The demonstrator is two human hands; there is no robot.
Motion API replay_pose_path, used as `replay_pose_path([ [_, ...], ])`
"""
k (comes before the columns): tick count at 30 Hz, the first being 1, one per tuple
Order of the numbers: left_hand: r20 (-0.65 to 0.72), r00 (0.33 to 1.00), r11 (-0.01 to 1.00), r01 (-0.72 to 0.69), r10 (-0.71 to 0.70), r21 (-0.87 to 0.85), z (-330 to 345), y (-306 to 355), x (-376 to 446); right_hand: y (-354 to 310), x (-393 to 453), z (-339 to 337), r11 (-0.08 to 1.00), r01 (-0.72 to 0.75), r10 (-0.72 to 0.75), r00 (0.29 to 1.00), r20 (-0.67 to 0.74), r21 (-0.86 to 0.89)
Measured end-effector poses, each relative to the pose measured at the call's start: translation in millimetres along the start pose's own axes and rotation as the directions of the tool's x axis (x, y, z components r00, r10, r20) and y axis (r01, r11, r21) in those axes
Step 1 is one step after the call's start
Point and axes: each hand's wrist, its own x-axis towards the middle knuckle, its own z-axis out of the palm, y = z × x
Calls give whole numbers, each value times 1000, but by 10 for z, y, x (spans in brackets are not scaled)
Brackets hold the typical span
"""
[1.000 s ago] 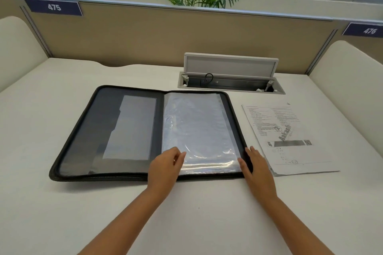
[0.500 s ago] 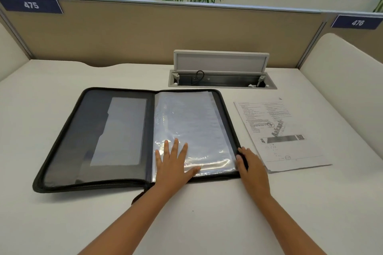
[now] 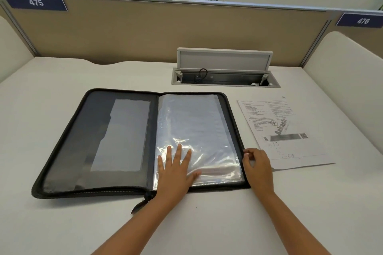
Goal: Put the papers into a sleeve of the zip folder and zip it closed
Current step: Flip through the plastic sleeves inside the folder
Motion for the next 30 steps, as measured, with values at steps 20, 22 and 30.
replay_pose_path([
  [20, 164, 682, 55, 287, -712, -956, -607, -546, -153, 38, 4, 8, 999, 41, -41, 999, 8, -10],
  [22, 178, 656, 33, 296, -734, -954, -608, -675, -201, 43, 5, 10, 999, 50, -50, 999, 9, -11],
  [30, 226, 629, -180, 138, -744, -974, -767, -984, -474, 61, 11, 18, 997, 68, -68, 998, 4, -32],
])
